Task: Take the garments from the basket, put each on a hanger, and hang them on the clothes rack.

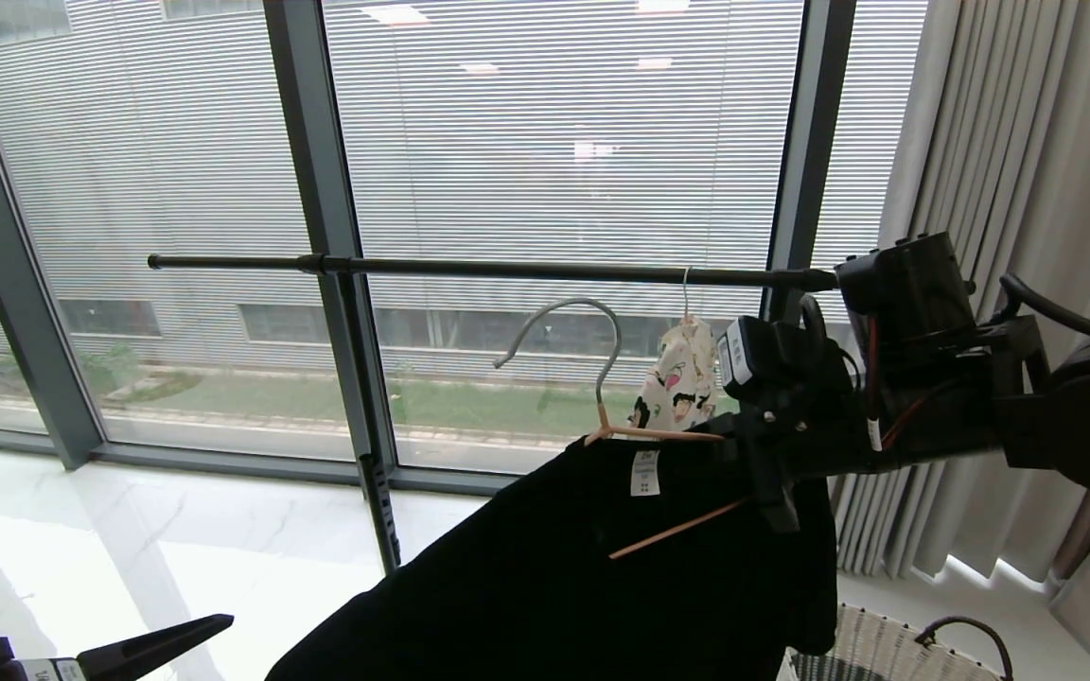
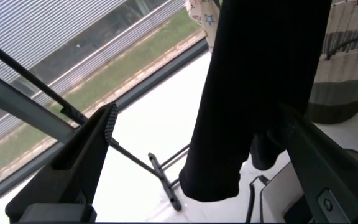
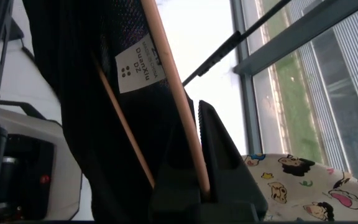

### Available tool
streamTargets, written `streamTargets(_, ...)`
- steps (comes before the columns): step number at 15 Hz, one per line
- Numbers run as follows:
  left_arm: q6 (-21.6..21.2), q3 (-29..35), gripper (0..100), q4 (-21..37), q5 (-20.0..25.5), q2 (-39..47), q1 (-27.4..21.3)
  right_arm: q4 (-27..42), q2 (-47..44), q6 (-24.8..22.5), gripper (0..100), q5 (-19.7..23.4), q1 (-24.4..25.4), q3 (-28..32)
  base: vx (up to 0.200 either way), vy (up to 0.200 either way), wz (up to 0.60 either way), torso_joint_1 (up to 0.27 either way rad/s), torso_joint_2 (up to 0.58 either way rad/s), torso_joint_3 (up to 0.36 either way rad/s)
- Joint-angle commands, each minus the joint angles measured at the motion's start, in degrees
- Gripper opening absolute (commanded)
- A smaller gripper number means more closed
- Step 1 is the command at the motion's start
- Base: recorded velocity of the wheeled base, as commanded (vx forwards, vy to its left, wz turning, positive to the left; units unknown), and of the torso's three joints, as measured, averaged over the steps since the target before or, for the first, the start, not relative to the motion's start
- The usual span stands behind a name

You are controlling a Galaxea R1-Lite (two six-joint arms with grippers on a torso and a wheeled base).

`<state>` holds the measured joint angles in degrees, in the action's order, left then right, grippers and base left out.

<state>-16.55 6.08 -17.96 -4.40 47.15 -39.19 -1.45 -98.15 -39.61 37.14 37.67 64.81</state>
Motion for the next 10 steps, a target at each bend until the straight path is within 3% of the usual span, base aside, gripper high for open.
streamTargets(1, 0.03, -0.99, 100, -0.06, 1.24, 0.04, 0.17, -0.04, 1.29, 0.06, 0, 0.03, 0.39, 0.06, 0.0, 0.0, 0.0, 0.0, 0.0, 0.0)
streamTargets(2, 0.03, -0.99, 100, -0.06, 1.41, 0.04, 0.17, -0.04, 1.38, 0.06, 0, 0.03, 0.39, 0.06, 0.0, 0.0, 0.0, 0.0, 0.0, 0.0)
streamTargets(3, -0.06, -1.16, 0, -0.06, 2.29, 0.66, 0.17, -0.04, 2.17, 0.06, 0, 0.03, 0.83, -0.03, 0.0, 0.0, 0.0, 0.0, 0.0, 0.0)
streamTargets(8, -0.06, -0.63, 0, -0.06, 2.12, 2.5, 0.26, -0.04, 3.22, 0.85, 0, 0.03, 1.79, -0.12, 0.0, 0.0, 0.0, 0.0, 0.0, 0.0)
streamTargets(10, 0.03, -0.9, 0, -0.06, 1.85, 2.24, 2.54, -0.04, 3.22, 1.73, 0, 0.03, 1.53, -0.12, 0.0, 0.0, 0.0, 0.0, 0.0, 0.0)
